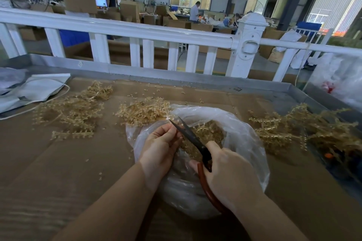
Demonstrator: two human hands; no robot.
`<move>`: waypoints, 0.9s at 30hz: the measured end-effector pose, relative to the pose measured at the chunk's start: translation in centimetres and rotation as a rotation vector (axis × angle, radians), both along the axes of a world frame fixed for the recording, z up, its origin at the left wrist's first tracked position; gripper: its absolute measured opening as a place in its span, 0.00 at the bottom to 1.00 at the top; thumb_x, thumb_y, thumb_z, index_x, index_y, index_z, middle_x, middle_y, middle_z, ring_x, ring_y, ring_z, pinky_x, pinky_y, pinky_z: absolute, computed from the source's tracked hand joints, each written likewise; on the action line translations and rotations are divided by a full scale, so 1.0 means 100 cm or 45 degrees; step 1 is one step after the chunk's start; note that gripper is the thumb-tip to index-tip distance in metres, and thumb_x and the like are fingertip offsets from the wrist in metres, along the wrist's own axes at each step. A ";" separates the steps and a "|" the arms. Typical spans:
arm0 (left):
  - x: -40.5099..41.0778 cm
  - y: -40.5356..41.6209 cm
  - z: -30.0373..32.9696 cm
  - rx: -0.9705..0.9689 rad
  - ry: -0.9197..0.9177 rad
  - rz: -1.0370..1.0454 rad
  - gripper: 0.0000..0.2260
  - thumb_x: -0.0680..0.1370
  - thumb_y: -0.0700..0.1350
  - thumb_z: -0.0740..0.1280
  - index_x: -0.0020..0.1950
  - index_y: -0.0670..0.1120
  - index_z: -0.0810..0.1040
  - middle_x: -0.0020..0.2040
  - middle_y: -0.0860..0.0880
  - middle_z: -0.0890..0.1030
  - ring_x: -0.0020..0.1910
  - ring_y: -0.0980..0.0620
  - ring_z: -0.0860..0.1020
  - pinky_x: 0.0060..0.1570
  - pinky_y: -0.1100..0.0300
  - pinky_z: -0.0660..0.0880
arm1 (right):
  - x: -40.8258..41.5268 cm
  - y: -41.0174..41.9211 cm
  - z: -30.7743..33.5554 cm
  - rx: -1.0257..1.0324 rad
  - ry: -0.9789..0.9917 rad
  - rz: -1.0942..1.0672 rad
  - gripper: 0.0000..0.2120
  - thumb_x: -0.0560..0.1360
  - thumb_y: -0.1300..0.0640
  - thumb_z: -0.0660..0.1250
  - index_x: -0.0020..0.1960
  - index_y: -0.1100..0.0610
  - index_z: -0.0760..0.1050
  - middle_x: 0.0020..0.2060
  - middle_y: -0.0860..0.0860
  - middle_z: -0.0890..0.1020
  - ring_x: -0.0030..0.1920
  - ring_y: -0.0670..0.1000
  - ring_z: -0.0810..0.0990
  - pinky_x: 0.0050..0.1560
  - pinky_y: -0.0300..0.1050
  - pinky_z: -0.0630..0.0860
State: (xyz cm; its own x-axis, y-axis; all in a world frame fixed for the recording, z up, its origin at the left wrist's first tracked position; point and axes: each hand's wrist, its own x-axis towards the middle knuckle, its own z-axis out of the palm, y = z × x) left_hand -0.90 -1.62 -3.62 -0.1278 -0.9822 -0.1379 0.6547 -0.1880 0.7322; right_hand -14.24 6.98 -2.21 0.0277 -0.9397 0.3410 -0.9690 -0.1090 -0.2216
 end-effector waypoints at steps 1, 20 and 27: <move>0.000 0.000 0.000 -0.001 0.003 -0.002 0.09 0.79 0.34 0.60 0.41 0.41 0.75 0.31 0.49 0.78 0.27 0.59 0.77 0.31 0.69 0.76 | 0.000 0.000 0.001 0.010 -0.003 0.004 0.17 0.74 0.31 0.54 0.49 0.44 0.63 0.39 0.44 0.75 0.40 0.46 0.74 0.38 0.37 0.66; 0.000 -0.002 -0.002 -0.014 -0.079 -0.033 0.05 0.77 0.33 0.62 0.42 0.39 0.75 0.36 0.45 0.75 0.32 0.54 0.76 0.35 0.68 0.77 | 0.004 -0.008 0.006 0.055 -0.098 0.085 0.17 0.76 0.33 0.55 0.46 0.47 0.65 0.34 0.43 0.73 0.36 0.44 0.73 0.36 0.34 0.67; 0.000 0.001 0.001 -0.022 -0.124 -0.025 0.09 0.77 0.32 0.62 0.39 0.40 0.75 0.30 0.48 0.76 0.30 0.55 0.74 0.34 0.68 0.76 | 0.003 -0.010 0.009 0.084 -0.127 0.078 0.20 0.76 0.34 0.56 0.47 0.50 0.71 0.36 0.45 0.77 0.39 0.47 0.78 0.42 0.40 0.75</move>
State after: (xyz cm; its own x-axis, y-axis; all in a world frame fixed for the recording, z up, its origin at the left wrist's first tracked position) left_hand -0.90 -1.49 -3.50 -0.1342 -0.9819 -0.1338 0.5762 -0.1872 0.7956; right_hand -13.96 5.94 -1.32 0.0551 -0.9578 0.2823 -0.9337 -0.1496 -0.3254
